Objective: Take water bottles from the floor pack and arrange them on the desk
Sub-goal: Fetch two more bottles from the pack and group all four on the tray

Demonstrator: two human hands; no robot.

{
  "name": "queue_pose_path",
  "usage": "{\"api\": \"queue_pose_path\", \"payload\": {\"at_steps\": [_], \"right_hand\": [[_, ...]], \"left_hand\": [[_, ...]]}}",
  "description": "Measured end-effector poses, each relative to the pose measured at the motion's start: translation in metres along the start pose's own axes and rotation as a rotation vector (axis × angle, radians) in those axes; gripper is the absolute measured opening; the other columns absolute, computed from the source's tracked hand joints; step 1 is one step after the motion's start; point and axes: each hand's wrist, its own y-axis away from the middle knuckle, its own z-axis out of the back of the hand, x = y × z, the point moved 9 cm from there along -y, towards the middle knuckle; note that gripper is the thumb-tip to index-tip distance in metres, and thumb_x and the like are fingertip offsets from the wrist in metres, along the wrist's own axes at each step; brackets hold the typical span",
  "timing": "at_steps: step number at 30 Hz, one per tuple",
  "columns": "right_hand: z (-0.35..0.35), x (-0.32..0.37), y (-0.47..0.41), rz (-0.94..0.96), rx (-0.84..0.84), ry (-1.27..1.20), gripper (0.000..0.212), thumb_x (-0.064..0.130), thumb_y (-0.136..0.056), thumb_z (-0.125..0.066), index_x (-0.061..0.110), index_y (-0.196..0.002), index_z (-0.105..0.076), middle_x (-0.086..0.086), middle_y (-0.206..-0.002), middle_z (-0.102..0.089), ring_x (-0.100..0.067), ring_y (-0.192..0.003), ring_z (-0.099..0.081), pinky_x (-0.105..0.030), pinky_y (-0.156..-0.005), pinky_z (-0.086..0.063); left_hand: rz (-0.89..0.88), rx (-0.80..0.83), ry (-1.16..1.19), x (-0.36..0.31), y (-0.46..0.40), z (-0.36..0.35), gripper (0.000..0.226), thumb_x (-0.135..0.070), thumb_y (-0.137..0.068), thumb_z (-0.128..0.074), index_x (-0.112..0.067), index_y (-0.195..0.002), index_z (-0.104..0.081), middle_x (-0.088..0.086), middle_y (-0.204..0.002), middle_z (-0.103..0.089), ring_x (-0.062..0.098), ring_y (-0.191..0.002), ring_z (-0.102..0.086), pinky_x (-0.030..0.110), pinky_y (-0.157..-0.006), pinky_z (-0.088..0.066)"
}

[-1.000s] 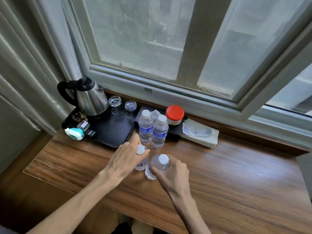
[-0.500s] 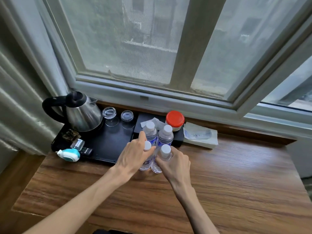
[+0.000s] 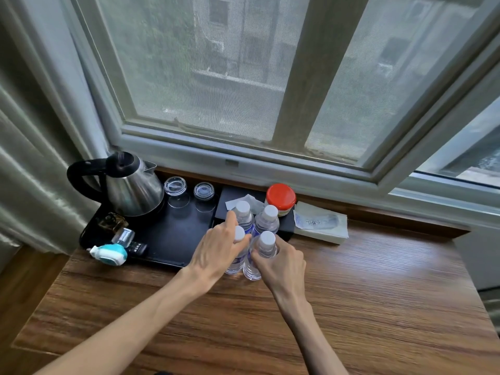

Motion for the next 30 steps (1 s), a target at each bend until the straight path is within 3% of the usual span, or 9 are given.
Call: {"api": "queue_pose_path", "payload": {"at_steps": [3, 7, 10, 12, 17, 20, 25, 27, 30], "right_hand": [[0.001, -0.003, 0.002, -0.016, 0.001, -0.023, 0.025, 0.053, -0.068, -0.063, 0.032, -0.082, -0.061, 0.012, -0.064, -0.066, -0.015, -0.074, -0.063, -0.004, -0.055, -0.026], [-0.003, -0.009, 0.004, -0.014, 0.033, -0.084, 0.026, 0.05, -0.073, -0.067, 0.034, -0.093, -0.064, 0.013, -0.079, -0.073, -0.016, -0.084, -0.068, -0.026, -0.064, -0.045], [-0.006, -0.017, 0.007, -0.036, 0.043, -0.128, 0.046, 0.051, -0.074, -0.073, 0.035, -0.116, -0.064, 0.01, -0.102, -0.074, -0.014, -0.1, -0.066, -0.034, -0.083, -0.052], [-0.012, -0.026, 0.009, -0.069, 0.065, -0.188, 0.061, 0.049, -0.075, -0.078, 0.028, -0.129, -0.06, 0.005, -0.113, -0.068, -0.013, -0.108, -0.062, -0.034, -0.092, -0.051], [-0.022, -0.039, 0.016, -0.073, 0.07, -0.333, 0.063, 0.047, -0.071, -0.083, 0.03, -0.127, -0.06, 0.009, -0.115, -0.055, 0.003, -0.105, -0.057, -0.01, -0.088, -0.043], [-0.032, -0.044, 0.021, -0.061, 0.095, -0.373, 0.076, 0.049, -0.067, -0.084, 0.032, -0.134, -0.054, 0.012, -0.122, -0.048, 0.011, -0.114, -0.048, 0.001, -0.09, -0.036], [-0.056, -0.063, 0.03, -0.107, 0.126, -0.366, 0.093, 0.037, -0.071, -0.088, 0.019, -0.148, -0.04, 0.0, -0.139, -0.048, -0.014, -0.13, -0.047, -0.03, -0.11, -0.041], [-0.062, -0.069, 0.031, -0.132, 0.133, -0.37, 0.093, 0.031, -0.073, -0.088, 0.017, -0.15, -0.039, -0.003, -0.146, -0.048, -0.019, -0.134, -0.048, -0.041, -0.112, -0.042], [-0.069, -0.073, 0.03, -0.142, 0.116, -0.385, 0.084, 0.024, -0.075, -0.087, 0.018, -0.147, -0.046, 0.001, -0.145, -0.056, -0.017, -0.132, -0.053, -0.043, -0.111, -0.044]], "left_hand": [[-0.013, -0.009, 0.023, 0.0, 0.0, -0.001, 0.041, -0.039, -0.088, -0.068, -0.026, -0.09, -0.029, 0.003, -0.079, -0.071, 0.031, -0.074, -0.068, 0.03, -0.055, -0.036], [0.026, -0.038, 0.084, 0.006, 0.002, 0.0, 0.039, -0.04, -0.083, -0.073, -0.028, -0.087, -0.036, -0.007, -0.073, -0.065, 0.022, -0.069, -0.063, 0.029, -0.057, -0.037], [0.096, -0.026, 0.172, 0.019, 0.004, -0.003, 0.037, -0.042, -0.077, -0.079, -0.026, -0.088, -0.048, -0.012, -0.069, -0.059, 0.006, -0.062, -0.056, 0.022, -0.057, -0.039], [0.15, -0.022, 0.266, 0.03, 0.007, -0.006, 0.039, -0.039, -0.07, -0.085, -0.025, -0.089, -0.055, -0.011, -0.062, -0.053, 0.005, -0.055, -0.049, 0.014, -0.053, -0.037], [0.26, 0.056, 0.385, 0.061, 0.022, -0.021, 0.058, -0.041, -0.057, -0.092, -0.037, -0.101, -0.054, -0.009, -0.064, -0.049, 0.0, -0.054, -0.048, 0.012, -0.058, -0.043], [0.267, 0.075, 0.385, 0.071, 0.032, -0.034, 0.071, -0.053, -0.049, -0.09, -0.043, -0.107, -0.05, -0.013, -0.081, -0.056, -0.004, -0.07, -0.054, 0.011, -0.064, -0.045], [0.32, 0.104, 0.414, 0.09, 0.041, -0.059, 0.101, -0.053, -0.048, -0.09, -0.024, -0.133, -0.045, -0.011, -0.116, -0.044, 0.001, -0.106, -0.055, 0.023, -0.095, -0.046], [0.326, 0.121, 0.396, 0.096, 0.041, -0.066, 0.102, -0.052, -0.049, -0.09, -0.021, -0.135, -0.045, -0.01, -0.12, -0.045, 0.005, -0.111, -0.054, 0.022, -0.097, -0.041], [0.341, 0.122, 0.416, 0.098, 0.04, -0.077, 0.088, -0.04, -0.053, -0.094, -0.021, -0.128, -0.053, -0.009, -0.12, -0.055, 0.004, -0.107, -0.059, 0.019, -0.093, -0.045]]}}
